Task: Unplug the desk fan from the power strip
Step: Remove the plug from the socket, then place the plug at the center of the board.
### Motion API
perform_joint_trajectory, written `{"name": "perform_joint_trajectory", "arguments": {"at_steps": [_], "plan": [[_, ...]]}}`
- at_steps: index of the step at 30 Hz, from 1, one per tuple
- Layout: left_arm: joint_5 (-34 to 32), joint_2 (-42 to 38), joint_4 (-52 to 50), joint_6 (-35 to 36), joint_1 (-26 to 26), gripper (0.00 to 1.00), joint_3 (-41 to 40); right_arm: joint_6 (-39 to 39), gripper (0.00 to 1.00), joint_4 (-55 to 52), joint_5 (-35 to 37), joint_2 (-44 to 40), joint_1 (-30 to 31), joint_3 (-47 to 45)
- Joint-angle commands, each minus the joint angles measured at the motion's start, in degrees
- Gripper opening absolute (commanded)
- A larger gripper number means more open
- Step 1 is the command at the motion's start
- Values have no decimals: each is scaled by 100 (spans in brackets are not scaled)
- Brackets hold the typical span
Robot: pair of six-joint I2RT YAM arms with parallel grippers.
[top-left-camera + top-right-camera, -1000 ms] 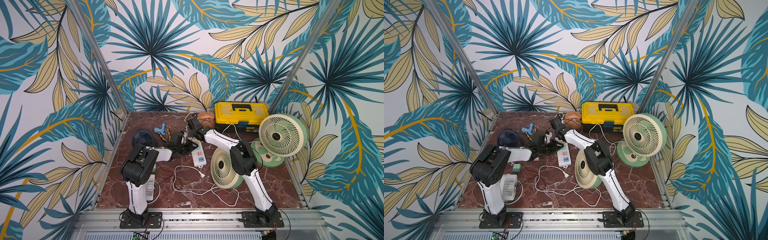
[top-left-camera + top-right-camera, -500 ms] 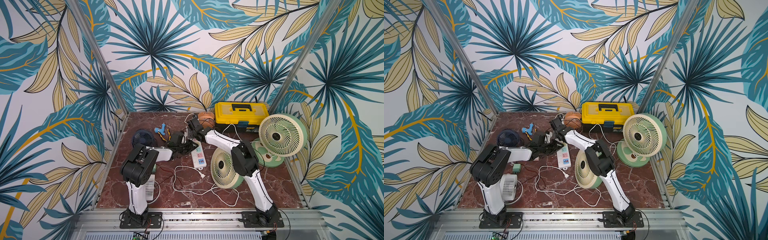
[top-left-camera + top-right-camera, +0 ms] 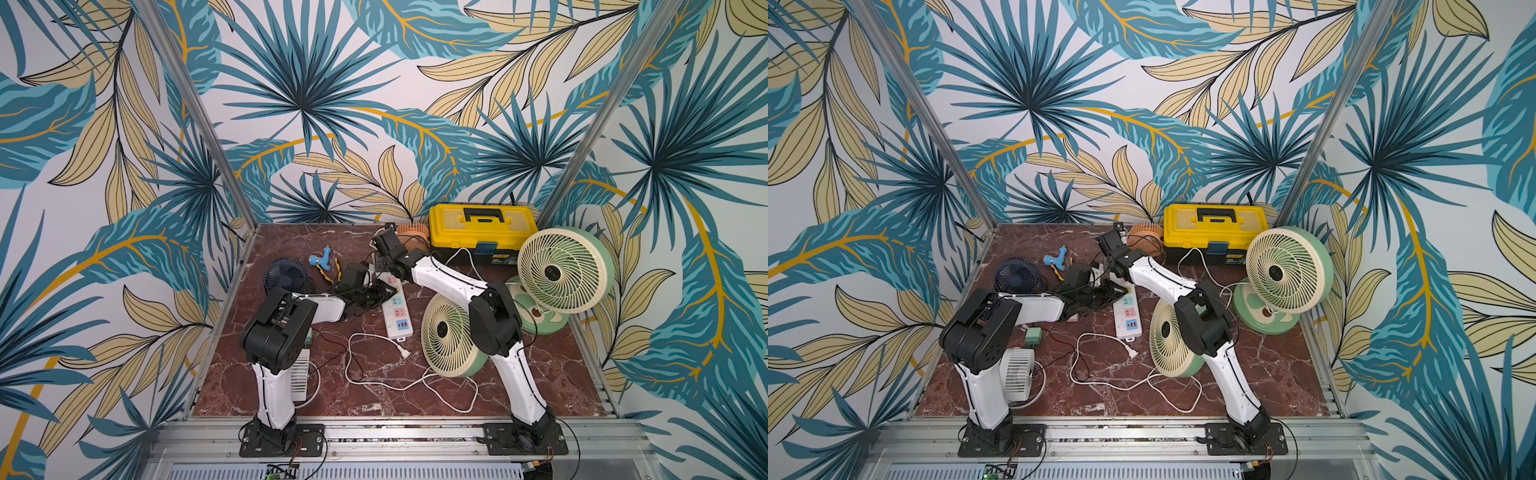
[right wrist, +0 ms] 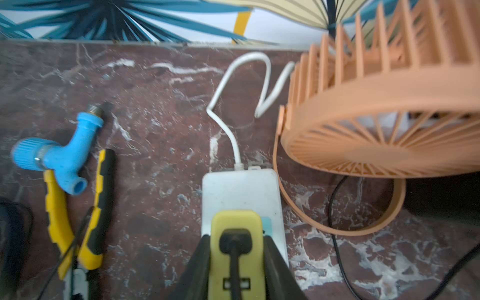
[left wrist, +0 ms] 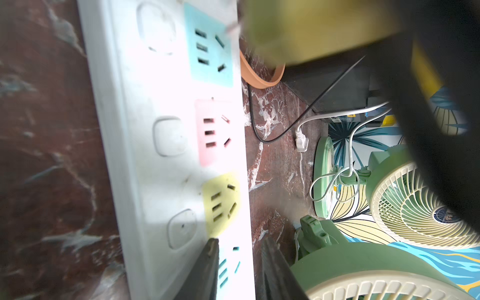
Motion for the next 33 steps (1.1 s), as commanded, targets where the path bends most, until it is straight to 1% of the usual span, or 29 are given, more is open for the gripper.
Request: {"name": "perform_joint_trajectory", "arguments": {"at_steps": [1,9,13,17,24,29,33], "plan": [[-435,257,-1001,150,10,33,-108,-195,13,-360,402,45,114,192],[-350,192,-949,159,12,33,-96,-235,13,-229,432,-302,25,-143],[-245,18,-878,253,18,34,-63,-277,13,-210,458,-565,-66,-379],[-358,-388,-1186,587,17,35,77,-244,13,-86,383,-929,-222,-776],[-502,-1042,-1685,1023,18,40,318,-49,13,123,-39,-1466,-548,-1353],[-415,-1428,-1649,1128,42,42,285,33,13,281,-83,-1697,-745,-1758],[-338,-1826,-1343,1051,215,43,58,127,13,415,-201,-1855,-870,-2118]]}}
